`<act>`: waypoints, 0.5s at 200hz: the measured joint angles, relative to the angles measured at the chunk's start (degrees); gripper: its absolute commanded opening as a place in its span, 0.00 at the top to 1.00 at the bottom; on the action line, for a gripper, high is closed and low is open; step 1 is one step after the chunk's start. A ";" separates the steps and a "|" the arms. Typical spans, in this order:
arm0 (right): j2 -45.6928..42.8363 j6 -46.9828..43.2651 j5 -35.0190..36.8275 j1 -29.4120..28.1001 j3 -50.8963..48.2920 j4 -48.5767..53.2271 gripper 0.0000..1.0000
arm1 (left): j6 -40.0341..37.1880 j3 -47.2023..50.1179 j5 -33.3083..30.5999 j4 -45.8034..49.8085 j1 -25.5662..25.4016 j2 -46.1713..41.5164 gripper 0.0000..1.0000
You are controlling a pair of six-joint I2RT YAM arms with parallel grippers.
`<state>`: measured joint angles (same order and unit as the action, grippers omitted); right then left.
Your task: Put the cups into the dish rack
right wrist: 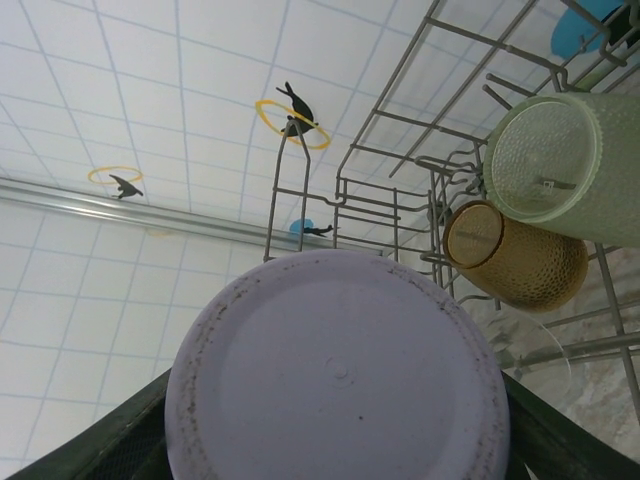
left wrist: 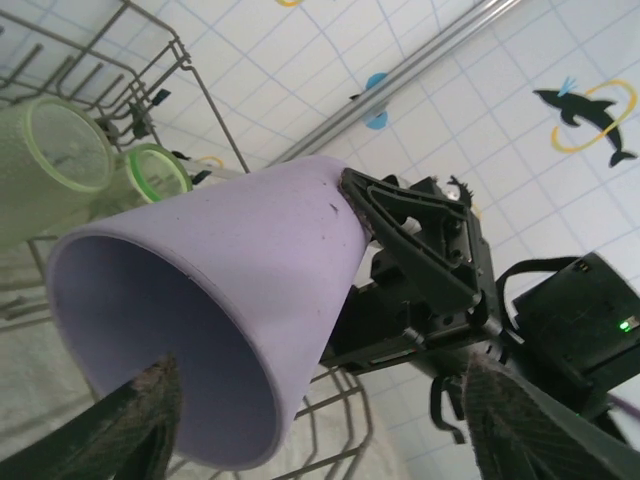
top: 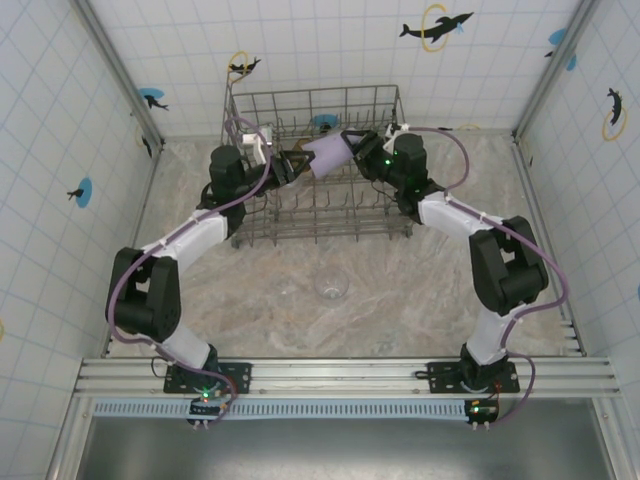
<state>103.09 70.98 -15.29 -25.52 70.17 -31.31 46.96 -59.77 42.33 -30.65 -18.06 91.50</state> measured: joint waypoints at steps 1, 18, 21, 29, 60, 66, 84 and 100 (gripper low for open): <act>-0.04 -0.07 0.04 0.00 0.00 0.04 0.45 | -0.17 -0.02 -0.02 0.13 0.00 -0.07 0.14; -0.85 -1.49 0.90 0.04 0.02 1.66 0.45 | -1.99 -0.28 -1.11 3.65 0.00 -1.22 0.06; -1.05 -1.79 1.11 0.04 0.02 2.01 0.45 | -2.56 -0.28 -1.38 4.31 0.00 -1.53 0.03; -1.46 -2.56 1.55 0.04 0.02 2.75 0.45 | -3.48 -0.28 -1.90 5.88 0.00 -2.19 0.03; -3.02 -6.21 3.30 0.02 0.02 6.40 0.45 | -7.06 -0.28 -4.46 11.89 0.00 -5.77 0.03; -3.23 -7.08 3.80 0.02 0.04 7.43 0.45 | -7.93 -0.31 -4.87 12.83 0.00 -6.51 0.03; -3.96 -9.79 5.95 -0.02 0.07 10.54 0.45 | -10.60 -0.66 -6.69 16.04 0.00 -8.33 0.03; -4.26 -12.11 7.82 -0.24 0.61 13.40 0.45 | -12.79 -1.92 -8.90 19.26 0.00 -8.79 0.03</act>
<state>98.83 58.87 -7.46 -25.76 70.78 -17.91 34.17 -61.69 33.43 -11.40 -18.06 82.72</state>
